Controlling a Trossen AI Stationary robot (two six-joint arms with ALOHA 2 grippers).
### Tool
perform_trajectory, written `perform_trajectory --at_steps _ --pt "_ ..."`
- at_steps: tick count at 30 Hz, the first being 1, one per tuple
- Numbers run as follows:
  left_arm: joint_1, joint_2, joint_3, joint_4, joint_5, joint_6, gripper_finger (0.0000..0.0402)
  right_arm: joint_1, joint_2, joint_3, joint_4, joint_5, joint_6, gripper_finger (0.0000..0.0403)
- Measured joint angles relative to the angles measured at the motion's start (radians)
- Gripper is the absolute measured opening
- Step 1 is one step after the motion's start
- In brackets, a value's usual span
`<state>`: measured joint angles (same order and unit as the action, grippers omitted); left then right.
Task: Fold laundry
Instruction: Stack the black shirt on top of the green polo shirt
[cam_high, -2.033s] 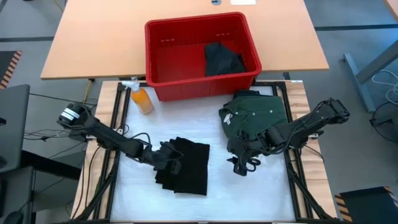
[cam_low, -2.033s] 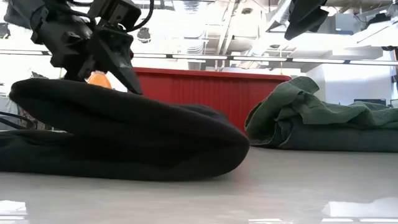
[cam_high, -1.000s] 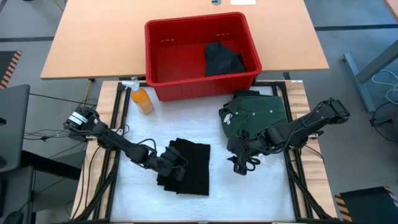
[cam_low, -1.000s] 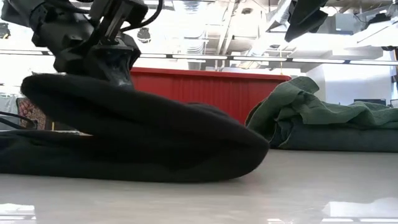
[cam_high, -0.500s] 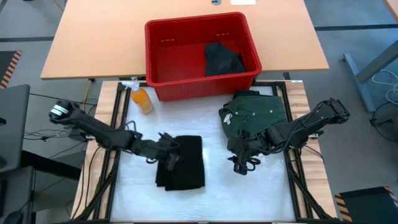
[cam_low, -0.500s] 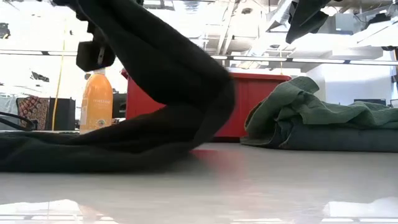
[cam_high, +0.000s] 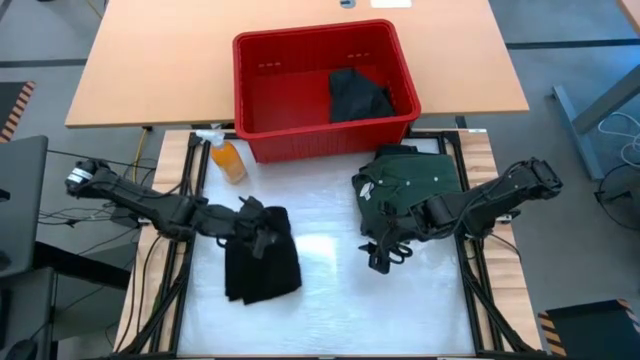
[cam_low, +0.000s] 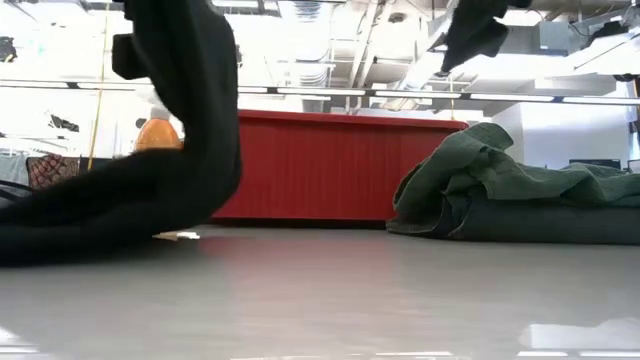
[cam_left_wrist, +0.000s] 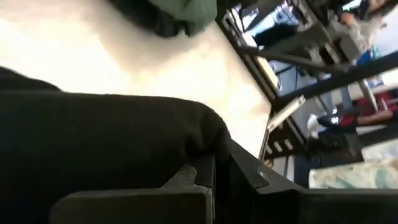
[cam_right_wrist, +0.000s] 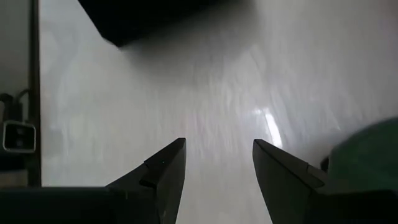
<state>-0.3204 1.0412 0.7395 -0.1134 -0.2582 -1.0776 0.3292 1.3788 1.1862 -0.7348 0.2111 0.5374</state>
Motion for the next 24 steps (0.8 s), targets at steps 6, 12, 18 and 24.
perform_trajectory --at_steps 6,12,18,24 --pt "0.043 0.007 0.000 0.169 0.059 0.073 0.0000 -0.006 0.000 0.000 0.048 0.000 -0.022 0.0214" --pt "0.071 0.006 0.000 0.243 0.114 0.091 0.0000 -0.014 0.000 0.000 0.048 0.000 -0.023 0.0214" --pt "0.124 0.005 0.000 0.363 0.195 0.098 0.0000 -0.025 0.014 -0.014 0.103 0.000 -0.035 0.0214" --pt "0.155 0.005 0.000 0.350 0.258 0.084 0.0000 -0.025 0.037 -0.148 0.366 -0.038 -0.035 0.0214"
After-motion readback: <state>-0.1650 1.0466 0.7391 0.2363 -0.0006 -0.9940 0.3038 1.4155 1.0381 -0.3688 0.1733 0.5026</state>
